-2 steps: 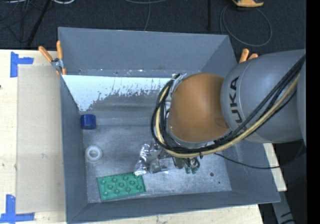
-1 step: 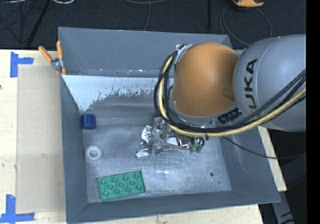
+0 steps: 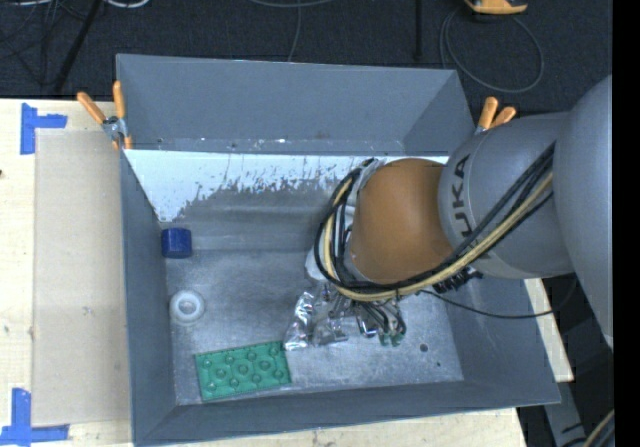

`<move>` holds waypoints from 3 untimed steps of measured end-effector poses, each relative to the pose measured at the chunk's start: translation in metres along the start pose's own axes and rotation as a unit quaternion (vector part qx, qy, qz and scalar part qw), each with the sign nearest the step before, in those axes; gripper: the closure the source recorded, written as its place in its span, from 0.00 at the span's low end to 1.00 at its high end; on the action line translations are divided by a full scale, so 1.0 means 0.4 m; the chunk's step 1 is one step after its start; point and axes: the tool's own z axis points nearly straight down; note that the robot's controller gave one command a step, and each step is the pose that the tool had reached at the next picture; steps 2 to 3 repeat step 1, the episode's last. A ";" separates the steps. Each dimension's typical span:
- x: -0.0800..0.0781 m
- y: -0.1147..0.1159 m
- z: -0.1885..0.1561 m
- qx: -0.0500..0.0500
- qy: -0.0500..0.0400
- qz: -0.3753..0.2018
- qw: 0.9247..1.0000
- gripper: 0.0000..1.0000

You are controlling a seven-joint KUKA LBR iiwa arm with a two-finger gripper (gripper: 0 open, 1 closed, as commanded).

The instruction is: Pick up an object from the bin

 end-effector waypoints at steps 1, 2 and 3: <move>-0.095 -0.114 -0.251 0.000 -0.011 0.026 1.000 1.00; -0.095 -0.114 -0.251 0.000 -0.011 0.026 1.000 1.00; -0.095 -0.114 -0.251 0.000 -0.011 0.026 1.000 1.00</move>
Offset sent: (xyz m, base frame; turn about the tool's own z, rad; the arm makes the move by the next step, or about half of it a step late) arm 0.0402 -0.0395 0.0956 0.0474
